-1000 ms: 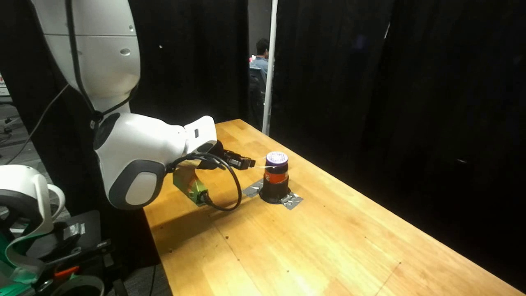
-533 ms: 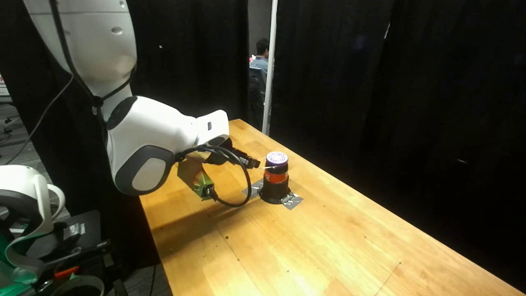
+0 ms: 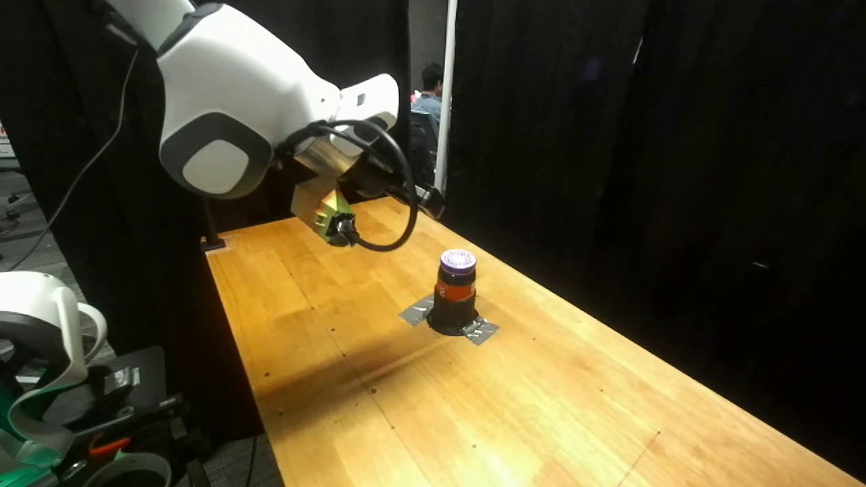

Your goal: Put the rubber band around the base of the cup

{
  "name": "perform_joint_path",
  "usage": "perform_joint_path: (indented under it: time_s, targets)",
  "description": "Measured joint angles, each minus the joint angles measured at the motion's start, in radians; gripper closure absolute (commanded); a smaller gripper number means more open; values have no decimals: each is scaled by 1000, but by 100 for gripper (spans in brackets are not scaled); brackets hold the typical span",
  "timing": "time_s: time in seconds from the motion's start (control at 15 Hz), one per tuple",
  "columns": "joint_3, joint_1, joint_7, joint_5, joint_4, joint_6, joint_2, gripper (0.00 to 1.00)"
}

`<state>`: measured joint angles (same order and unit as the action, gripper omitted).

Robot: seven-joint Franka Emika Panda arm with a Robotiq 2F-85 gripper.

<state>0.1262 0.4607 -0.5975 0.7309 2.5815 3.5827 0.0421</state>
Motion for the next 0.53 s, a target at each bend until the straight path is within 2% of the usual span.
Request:
perform_joint_path:
  time_s: [0.13, 0.27, 0.4, 0.47, 0.53]
  targets:
    - [10, 13, -154, 169, -2, -82, -59, 83]
    - [11, -4, -311, 324, -3, -188, -80, 83]
    - [11, -35, -414, 421, 8, -248, -59, 82]
    - [-4, -71, -390, 374, 29, -262, -38, 57]
    - [-30, -118, -326, 292, 58, -264, -15, 56]
